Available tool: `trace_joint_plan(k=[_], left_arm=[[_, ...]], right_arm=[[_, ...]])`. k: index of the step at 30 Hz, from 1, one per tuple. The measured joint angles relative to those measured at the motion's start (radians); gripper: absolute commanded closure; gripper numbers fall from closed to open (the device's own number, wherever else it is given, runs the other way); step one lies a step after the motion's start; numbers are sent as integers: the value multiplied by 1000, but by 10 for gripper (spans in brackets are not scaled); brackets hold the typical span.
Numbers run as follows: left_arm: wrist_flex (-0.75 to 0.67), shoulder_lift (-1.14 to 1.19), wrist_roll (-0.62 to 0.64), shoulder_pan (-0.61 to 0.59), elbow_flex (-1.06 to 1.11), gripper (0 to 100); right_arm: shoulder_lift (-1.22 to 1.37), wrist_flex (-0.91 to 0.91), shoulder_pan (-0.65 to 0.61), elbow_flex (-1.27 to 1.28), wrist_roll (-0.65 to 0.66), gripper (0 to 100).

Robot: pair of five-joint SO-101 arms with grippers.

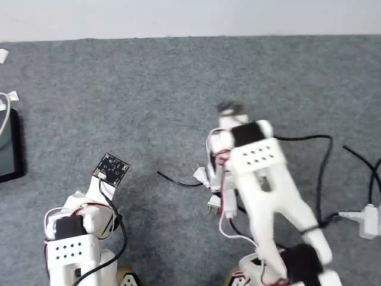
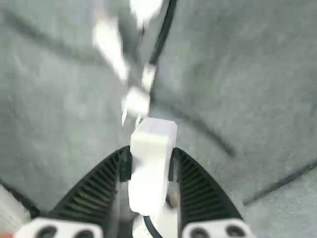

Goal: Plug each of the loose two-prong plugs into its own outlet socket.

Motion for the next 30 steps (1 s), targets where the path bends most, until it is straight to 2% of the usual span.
trace_joint_plan(k=[3,8,12,16,21,24,30], left_arm=[[0,0,0,0,0,823],[0,0,0,0,0,823],[0,0,0,0,0,823],[2,0,0,0,0,823],[2,0,0,0,0,823],[2,0,0,15,0,823],[37,0,34,81,-2,823]], right_arm=[[106,-29,-55,0,3,991],[347,-196,-157,-12,-15,977],[523,-275,-209,-104,-26,876],[629,-201,-218,-215,-29,804],[575,52,-218,-356,-29,862],[456,75,-215,-362,-29,866],[124,78,-158,-276,35,807]])
